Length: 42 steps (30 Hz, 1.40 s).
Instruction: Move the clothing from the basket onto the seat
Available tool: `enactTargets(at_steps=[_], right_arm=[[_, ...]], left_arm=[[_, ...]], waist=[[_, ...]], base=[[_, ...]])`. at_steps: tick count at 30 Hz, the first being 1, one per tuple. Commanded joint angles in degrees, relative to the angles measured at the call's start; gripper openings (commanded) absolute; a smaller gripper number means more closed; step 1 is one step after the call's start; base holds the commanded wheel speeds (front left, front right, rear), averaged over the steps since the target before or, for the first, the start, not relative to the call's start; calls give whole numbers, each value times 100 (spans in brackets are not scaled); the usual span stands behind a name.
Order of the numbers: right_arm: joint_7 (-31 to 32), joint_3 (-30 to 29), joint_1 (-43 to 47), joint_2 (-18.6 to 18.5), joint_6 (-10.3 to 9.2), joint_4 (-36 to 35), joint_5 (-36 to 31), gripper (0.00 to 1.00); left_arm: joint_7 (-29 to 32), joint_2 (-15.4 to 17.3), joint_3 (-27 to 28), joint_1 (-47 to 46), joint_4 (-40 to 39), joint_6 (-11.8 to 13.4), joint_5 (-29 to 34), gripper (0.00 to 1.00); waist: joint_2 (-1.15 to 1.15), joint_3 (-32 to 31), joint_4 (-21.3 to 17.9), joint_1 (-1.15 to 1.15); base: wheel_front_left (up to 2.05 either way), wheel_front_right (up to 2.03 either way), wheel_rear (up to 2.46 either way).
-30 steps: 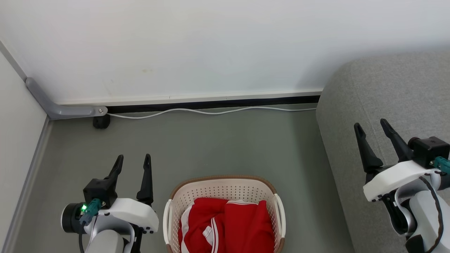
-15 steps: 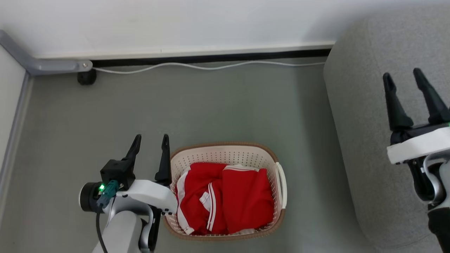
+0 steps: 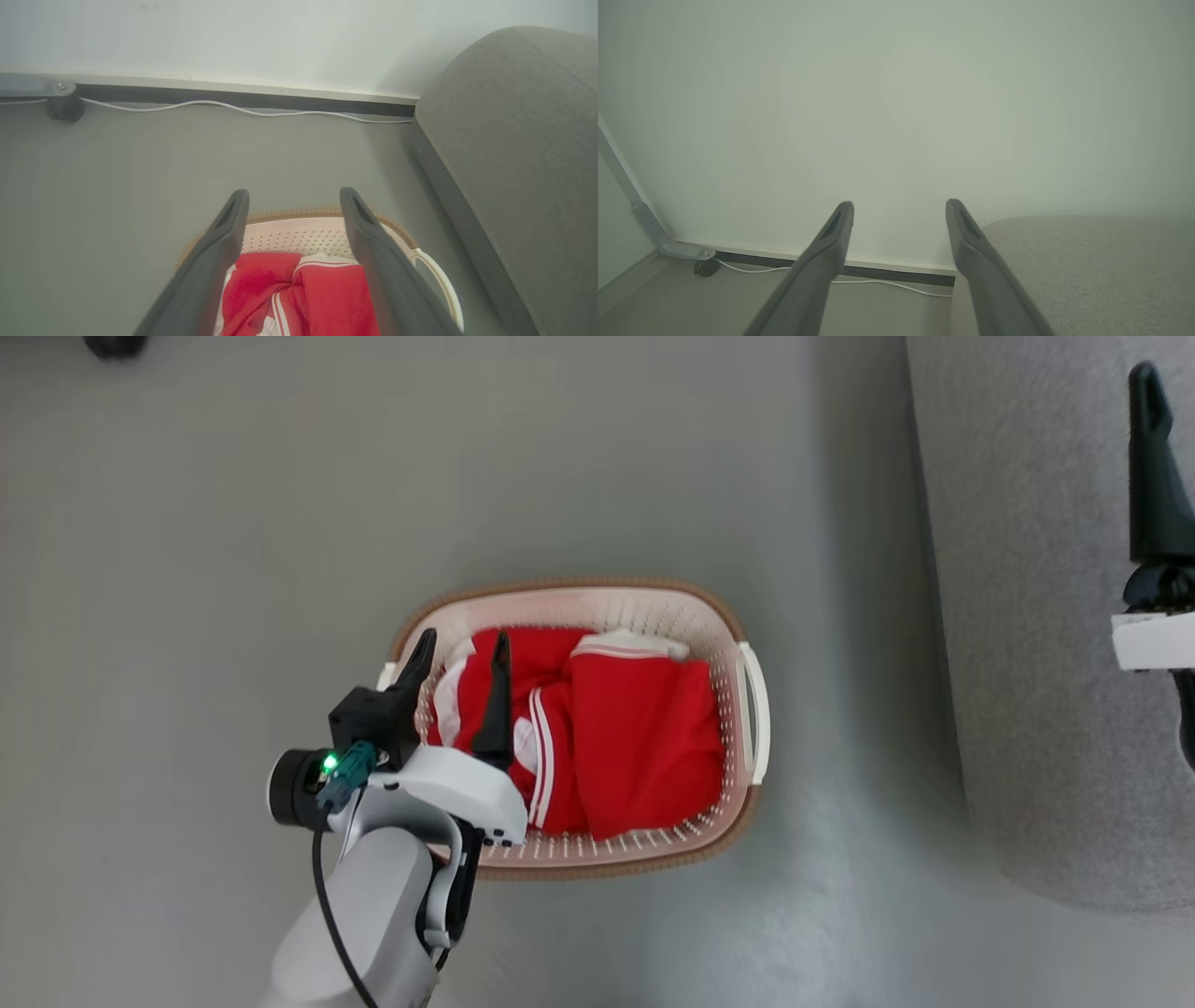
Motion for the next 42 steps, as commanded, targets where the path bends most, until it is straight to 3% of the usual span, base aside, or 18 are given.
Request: enactTargets(at_steps=[1, 8, 15, 30, 39, 42], right_arm=[[-68, 26, -12, -134, 24, -194, 49, 100], [-68, -16, -283, -241, 24, -493, 157, 100], [-68, 72, -559, -124, 24, -759, 234, 100], [-68, 224, -769, 63, 24, -945, 301, 100], [-68, 330, -909, 185, 24, -1037, 336, 100], [-68, 363, -976, 240, 24, -1081, 360, 100]], left_arm=[[-59, 74, 98, -150, -73, 66, -55, 100], [-59, 74, -460, -672, 487, 17, -531, 100], [-59, 74, -1025, -1330, 1138, -142, -1169, 100], [-59, 74, -2305, -2185, 2005, -709, -2488, 100], [-59, 74, -3202, -2681, 2442, -917, -3068, 100], [-59, 74, -3549, -2919, 2646, -831, -3239, 100]], waist=[[0, 366, -82, 0], [0, 1081, -253, 0], [0, 1721, -539, 0], [0, 2256, -974, 0], [0, 2510, -1176, 0], [0, 2625, -1268, 0]], base=[[0, 0, 0], [0, 0, 0], [0, 0, 0], [0, 0, 0], [0, 0, 0], [0, 0, 0]])
